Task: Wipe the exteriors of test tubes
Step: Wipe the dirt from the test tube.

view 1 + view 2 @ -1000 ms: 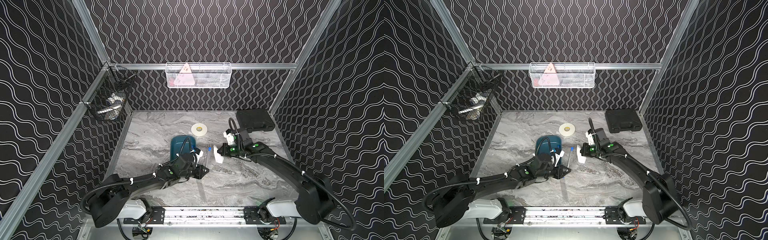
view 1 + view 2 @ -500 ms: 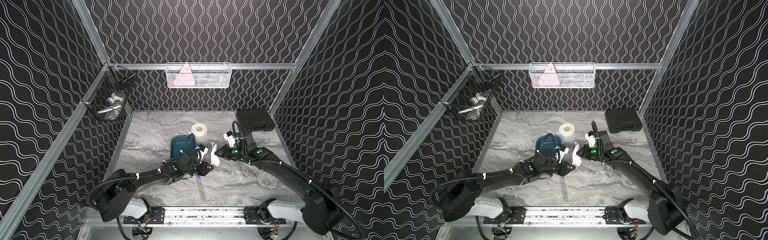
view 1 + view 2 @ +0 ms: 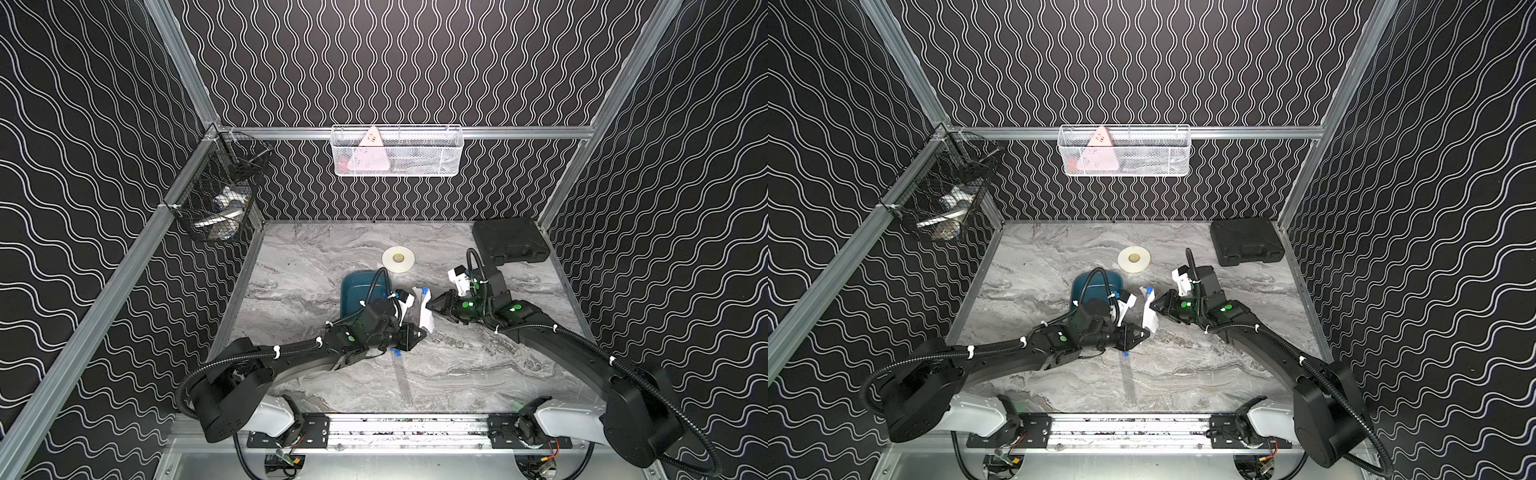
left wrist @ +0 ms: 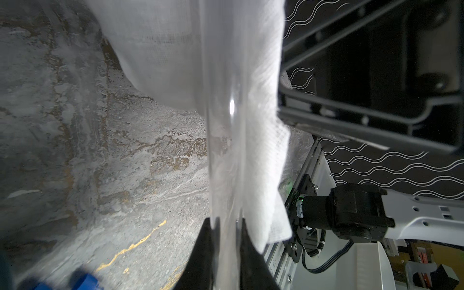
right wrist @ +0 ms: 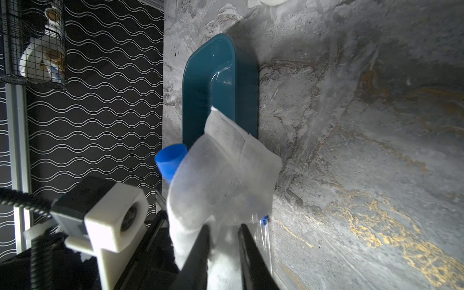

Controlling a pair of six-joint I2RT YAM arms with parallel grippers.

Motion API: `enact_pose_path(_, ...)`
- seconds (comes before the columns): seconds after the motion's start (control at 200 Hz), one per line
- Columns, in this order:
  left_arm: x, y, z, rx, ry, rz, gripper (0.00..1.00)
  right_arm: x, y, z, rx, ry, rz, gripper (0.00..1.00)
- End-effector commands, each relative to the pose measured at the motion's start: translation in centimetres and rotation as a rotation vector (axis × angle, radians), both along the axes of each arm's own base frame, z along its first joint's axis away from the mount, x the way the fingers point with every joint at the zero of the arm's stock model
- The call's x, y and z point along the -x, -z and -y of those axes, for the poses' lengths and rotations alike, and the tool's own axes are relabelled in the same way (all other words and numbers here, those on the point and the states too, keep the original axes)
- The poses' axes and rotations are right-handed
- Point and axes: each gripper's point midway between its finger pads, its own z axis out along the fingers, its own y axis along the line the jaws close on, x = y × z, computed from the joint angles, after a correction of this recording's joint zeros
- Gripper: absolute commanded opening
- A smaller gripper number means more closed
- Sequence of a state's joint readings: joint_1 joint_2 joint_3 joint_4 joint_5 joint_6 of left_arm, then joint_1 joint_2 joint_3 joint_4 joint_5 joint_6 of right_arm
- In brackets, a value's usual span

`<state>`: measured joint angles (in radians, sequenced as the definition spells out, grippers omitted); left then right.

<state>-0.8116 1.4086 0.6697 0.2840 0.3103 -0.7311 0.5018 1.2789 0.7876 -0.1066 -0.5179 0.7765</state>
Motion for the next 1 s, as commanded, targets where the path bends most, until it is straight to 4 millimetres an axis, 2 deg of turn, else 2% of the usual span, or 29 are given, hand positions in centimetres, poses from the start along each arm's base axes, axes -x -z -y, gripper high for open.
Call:
enact_pose_path(0.0,0.4,-1.0,0.9,0.044,0.051,0.029,0.14,-0.4,-2.1,-1.2,-0.078,-0.023,0.063,0.23)
enact_pose_path(0.21,0.3,-1.1,1.0,0.047,0.051,0.033,0.14,0.4,-2.0,-1.9,-0.080,-0.047,0.065,0.27)
enact_pose_path(0.415,0.4,-1.2,1.0,0.049,0.053,0.033,0.14,0.5,0.2,-1.6,-0.014,-0.021,0.030,0.26)
enact_pose_path(0.51,0.5,-1.1,0.9,0.047,0.054,0.031,0.14,-0.1,0.8,-1.5,0.009,-0.001,0.030,0.23)
enact_pose_path(0.625,0.7,-1.2,0.8,0.052,0.052,0.031,0.14,-1.5,0.2,-1.3,0.056,0.014,0.072,0.21)
enact_pose_path(0.841,0.8,-1.6,0.7,0.069,0.051,0.028,0.14,-5.2,-2.5,-1.0,0.100,0.031,0.150,0.21)
enact_pose_path(0.901,0.8,-1.7,0.7,0.077,0.046,0.030,0.14,-5.5,-2.8,-1.1,0.091,0.023,0.153,0.21)
enact_pose_path(0.996,0.6,-2.0,0.7,0.085,0.036,0.036,0.14,-4.5,-2.4,-1.8,0.065,-0.020,0.130,0.21)
